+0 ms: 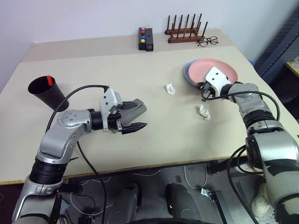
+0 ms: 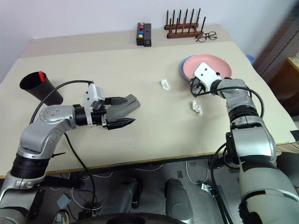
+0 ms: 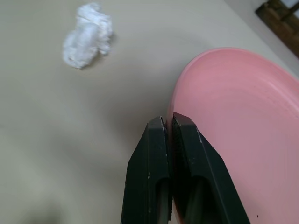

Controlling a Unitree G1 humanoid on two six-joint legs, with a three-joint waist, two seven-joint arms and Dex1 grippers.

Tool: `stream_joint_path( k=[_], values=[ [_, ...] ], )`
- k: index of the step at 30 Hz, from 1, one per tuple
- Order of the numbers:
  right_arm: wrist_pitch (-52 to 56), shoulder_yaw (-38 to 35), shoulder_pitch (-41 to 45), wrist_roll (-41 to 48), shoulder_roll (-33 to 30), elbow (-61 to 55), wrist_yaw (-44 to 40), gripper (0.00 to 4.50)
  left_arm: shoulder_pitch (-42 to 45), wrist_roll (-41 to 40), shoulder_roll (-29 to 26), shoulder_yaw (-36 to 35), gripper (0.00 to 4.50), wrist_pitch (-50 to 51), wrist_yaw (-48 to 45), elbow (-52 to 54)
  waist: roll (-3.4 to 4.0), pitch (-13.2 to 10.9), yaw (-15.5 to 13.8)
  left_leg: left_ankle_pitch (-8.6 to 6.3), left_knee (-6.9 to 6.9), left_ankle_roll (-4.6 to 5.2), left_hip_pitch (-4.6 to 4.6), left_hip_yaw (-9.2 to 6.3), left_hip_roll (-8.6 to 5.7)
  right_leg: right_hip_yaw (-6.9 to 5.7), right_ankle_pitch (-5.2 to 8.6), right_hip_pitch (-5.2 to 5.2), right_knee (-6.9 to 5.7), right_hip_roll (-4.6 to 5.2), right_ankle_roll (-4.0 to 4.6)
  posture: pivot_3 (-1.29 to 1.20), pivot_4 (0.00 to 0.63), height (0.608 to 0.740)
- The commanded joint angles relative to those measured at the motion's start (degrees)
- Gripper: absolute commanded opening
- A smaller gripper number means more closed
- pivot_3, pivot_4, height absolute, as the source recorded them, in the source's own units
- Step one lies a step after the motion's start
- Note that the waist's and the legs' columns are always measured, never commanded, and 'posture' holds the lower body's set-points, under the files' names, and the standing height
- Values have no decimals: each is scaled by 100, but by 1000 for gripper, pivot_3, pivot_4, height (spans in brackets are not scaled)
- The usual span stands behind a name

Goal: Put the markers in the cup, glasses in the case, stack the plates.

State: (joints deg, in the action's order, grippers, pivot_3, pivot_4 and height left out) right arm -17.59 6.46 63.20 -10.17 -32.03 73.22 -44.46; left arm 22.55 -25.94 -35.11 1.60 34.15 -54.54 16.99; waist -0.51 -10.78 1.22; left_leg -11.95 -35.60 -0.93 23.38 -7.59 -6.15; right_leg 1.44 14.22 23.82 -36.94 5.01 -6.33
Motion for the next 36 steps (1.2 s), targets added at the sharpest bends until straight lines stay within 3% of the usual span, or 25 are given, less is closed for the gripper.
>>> stream_joint_path(
  k=[1,4,7,14,24,31,36],
  values=[
    [-98,-59,301,-27,105,13,111,48,-105,-164,-77,-206,4500,107,172,369,0,0,0,1,0,-1,0,0,0,0,0,1,-2,0,0,0,150,740],
    [-41,-75,337,-50,199,83,150,48,-200,-211,-106,-233,4500,157,284,496,0,0,3,1,1,-3,0,0,1,1,0,3,-4,-1,1,0,150,740],
    [-27,-87,340,-86,232,129,210,925,-267,-244,-132,-269,4500,205,377,585,0,0,-3,2,1,-3,0,0,0,1,-1,4,-5,-2,2,0,150,740],
    [-26,-74,423,-189,240,184,522,4356,-375,-329,-179,-328,4500,253,508,703,0,0,3,3,2,-5,0,0,0,2,-1,5,-6,-2,3,0,150,740],
    [6,-87,665,-329,245,260,888,4435,-470,-398,-221,-401,4500,334,656,850,1,0,11,4,5,-7,0,1,1,4,-1,9,-8,-3,3,0,150,740],
    [-109,-321,875,-84,202,196,565,4435,-640,-505,-261,-483,4500,418,836,1053,1,0,31,4,6,-7,0,1,1,4,-1,9,-8,-3,3,0,150,740],
    [-144,-266,933,-284,250,271,995,4435,-648,-553,-275,-513,4500,452,958,1113,1,0,57,5,8,-8,0,1,1,4,-2,10,-9,-3,4,0,150,740]
  ],
)
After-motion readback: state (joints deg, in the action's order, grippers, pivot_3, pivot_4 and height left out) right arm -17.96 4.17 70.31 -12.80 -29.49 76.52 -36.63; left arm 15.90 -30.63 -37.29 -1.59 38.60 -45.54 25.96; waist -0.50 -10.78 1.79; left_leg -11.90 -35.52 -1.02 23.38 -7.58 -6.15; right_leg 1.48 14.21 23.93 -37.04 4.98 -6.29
